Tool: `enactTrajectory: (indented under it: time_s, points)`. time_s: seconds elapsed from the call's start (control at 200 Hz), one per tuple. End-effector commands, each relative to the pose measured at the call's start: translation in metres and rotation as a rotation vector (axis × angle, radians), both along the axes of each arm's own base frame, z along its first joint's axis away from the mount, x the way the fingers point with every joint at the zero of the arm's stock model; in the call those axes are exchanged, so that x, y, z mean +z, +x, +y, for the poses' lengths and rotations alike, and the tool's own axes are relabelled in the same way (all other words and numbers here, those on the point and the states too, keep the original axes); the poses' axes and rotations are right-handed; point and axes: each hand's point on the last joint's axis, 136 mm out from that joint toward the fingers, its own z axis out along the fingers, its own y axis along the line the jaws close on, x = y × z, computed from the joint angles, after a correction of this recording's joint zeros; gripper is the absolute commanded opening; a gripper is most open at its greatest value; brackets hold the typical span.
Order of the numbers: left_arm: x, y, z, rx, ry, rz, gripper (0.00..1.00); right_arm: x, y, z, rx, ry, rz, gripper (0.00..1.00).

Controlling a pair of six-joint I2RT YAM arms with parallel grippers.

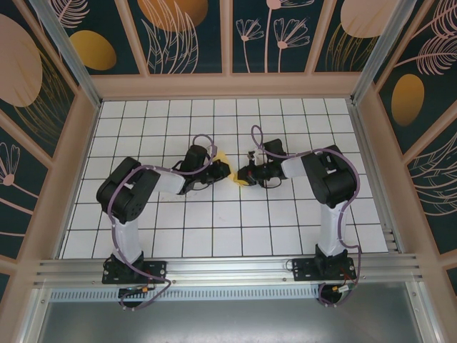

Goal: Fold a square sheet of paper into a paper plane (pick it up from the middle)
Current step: Fold the wing for the fifth time at the center of the table.

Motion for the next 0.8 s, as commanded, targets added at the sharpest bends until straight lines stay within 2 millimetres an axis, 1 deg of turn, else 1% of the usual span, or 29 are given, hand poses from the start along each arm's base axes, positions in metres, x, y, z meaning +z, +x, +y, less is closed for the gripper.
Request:
enactTrajectory:
  time_s: [0.0, 0.29, 0.44, 0.55, 0.691, 0.796]
  points:
    - [-0.007, 0.001, -0.002, 0.008, 0.0, 0.01, 0.11, -0.035, -0.015, -0.019, -0.051, -0.107, 0.129, 0.0]
    - [-0.03, 0.002, 0.005, 0.04, 0.068, 0.066, 0.08, -0.041, -0.017, -0.021, -0.044, -0.134, 0.143, 0.0]
    - [-0.044, 0.004, 0.014, 0.083, 0.132, 0.116, 0.08, -0.04, -0.017, -0.019, -0.023, -0.138, 0.13, 0.0]
    - [-0.054, 0.002, 0.02, 0.101, 0.175, 0.154, 0.08, -0.03, -0.013, -0.017, -0.008, -0.127, 0.098, 0.0]
    - [-0.068, -0.003, 0.027, 0.119, 0.233, 0.208, 0.08, -0.011, -0.011, -0.015, 0.017, -0.11, 0.044, 0.1]
    - [-0.073, -0.004, 0.03, 0.124, 0.252, 0.23, 0.08, -0.008, -0.015, -0.019, 0.032, -0.125, 0.029, 0.13]
